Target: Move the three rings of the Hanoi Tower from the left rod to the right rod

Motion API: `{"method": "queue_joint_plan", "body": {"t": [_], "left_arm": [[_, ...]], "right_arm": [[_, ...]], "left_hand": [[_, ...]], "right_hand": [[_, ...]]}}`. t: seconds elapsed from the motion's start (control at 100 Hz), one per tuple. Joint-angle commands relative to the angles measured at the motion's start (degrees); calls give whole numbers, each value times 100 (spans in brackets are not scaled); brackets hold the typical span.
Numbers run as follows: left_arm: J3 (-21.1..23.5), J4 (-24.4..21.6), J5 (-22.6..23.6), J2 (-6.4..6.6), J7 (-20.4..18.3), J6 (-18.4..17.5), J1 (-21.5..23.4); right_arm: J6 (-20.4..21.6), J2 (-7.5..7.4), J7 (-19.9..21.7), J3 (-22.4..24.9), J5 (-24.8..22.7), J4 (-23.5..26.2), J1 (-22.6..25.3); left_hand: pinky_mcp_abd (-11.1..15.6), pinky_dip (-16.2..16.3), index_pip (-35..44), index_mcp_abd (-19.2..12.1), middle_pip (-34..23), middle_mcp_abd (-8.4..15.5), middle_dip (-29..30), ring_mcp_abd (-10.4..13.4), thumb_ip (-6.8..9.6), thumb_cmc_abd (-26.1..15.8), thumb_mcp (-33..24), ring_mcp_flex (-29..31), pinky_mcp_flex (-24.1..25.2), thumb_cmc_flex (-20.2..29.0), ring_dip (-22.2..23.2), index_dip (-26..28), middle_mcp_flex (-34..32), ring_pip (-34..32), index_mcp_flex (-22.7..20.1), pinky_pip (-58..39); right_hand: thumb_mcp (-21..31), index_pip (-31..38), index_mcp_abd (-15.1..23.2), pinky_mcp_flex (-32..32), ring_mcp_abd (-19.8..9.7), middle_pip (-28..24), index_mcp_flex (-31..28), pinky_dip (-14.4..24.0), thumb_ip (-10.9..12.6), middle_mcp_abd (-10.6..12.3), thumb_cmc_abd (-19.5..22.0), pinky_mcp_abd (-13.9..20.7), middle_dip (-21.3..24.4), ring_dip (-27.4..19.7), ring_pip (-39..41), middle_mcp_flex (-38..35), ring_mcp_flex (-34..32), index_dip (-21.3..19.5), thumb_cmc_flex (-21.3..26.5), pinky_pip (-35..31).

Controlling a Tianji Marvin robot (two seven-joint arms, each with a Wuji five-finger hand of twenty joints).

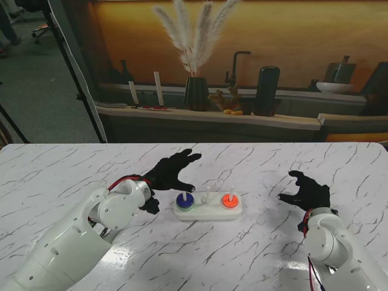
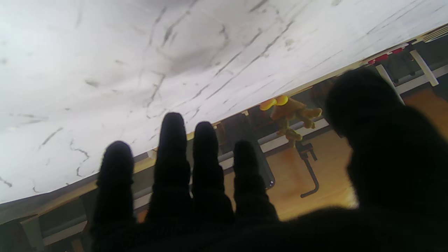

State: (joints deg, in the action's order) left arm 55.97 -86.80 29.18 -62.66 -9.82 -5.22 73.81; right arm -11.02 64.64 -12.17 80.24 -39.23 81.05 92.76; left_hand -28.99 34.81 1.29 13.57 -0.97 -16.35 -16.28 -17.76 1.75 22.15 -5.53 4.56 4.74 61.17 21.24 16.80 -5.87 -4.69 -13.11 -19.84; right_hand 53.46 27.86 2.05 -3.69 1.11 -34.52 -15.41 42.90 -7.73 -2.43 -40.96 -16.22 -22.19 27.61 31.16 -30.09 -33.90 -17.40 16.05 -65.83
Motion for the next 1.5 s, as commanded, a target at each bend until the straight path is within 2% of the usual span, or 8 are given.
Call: {"method": "queue_joint_plan", "body": {"t": [0.0,0.17,0.28,0.73,1.07,1.24,1.4,1.49], "left_arm": [[30,59,-67,62,-186,-70,107],[128,40,-62,126,-424,-28,236],[112,101,-146,115,-405,45,297],[-103,451,-245,100,-392,151,265],[-66,464,-321,167,-688,93,292],[-96,461,-313,193,-796,143,279],[-126,486,-320,181,-759,174,273],[-135,496,-275,168,-679,180,275]], "right_arm": [[1,38,19,-25,12,15,41],[-11,39,29,-36,27,14,36],[0,38,34,-47,31,12,33],[8,41,21,-12,34,27,38],[-3,45,22,-25,54,26,27],[-6,47,15,-13,59,33,32],[-14,48,18,-1,66,45,42],[-19,48,25,0,68,49,46]], "left_hand": [[-167,63,-10,110,-52,-49,-121,-50,146,64,-57,29,37,-102,56,5,35,3,119,-242],[-150,6,31,198,-32,-70,-160,-42,134,65,-48,-24,105,-180,48,38,48,30,63,-289],[-155,-53,131,260,-16,-65,-156,-36,135,97,-63,-35,130,-182,39,108,41,42,-84,-270],[-147,-119,312,253,-38,-63,-254,-31,141,190,-227,39,84,-174,80,631,40,-15,57,-521],[-112,-274,297,21,68,-15,-70,31,134,264,-389,-129,244,-288,30,838,49,85,100,-355],[-122,-290,289,33,83,-25,21,-7,129,281,-441,-122,209,-245,12,865,44,90,86,-305],[-129,-213,305,-73,32,-30,8,-49,149,264,-548,34,67,-100,44,893,32,7,46,-415],[-138,-21,378,-241,-50,-22,-162,-55,144,209,-634,187,12,32,129,982,38,-87,-30,-717]], "right_hand": [[47,67,-17,6,-51,-53,-182,56,193,79,-40,-235,-51,76,124,-61,-93,-73,8,-146],[38,73,-19,9,-45,-53,-199,55,195,89,-34,-238,-52,75,123,-59,-89,-75,2,-145],[33,77,-25,9,-46,-55,-216,55,193,85,-34,-238,-52,75,123,-70,-92,-77,-8,-145],[-24,69,-29,16,-40,-39,-262,52,191,80,11,-236,-50,75,115,-71,-89,-78,-53,-140],[-114,53,-18,25,-36,-35,-268,58,211,77,126,-237,-53,80,116,-74,-84,-81,-88,-139],[-200,47,-23,23,-40,-34,-278,65,236,75,204,-233,-56,83,119,-77,-82,-82,-77,-148],[-266,38,-20,16,-31,-33,-277,71,266,69,251,-225,-57,88,127,-82,-81,-83,-59,-155],[-283,36,-20,16,-38,-32,-274,73,276,76,250,-226,-58,88,128,-80,-81,-85,-47,-157]]}}
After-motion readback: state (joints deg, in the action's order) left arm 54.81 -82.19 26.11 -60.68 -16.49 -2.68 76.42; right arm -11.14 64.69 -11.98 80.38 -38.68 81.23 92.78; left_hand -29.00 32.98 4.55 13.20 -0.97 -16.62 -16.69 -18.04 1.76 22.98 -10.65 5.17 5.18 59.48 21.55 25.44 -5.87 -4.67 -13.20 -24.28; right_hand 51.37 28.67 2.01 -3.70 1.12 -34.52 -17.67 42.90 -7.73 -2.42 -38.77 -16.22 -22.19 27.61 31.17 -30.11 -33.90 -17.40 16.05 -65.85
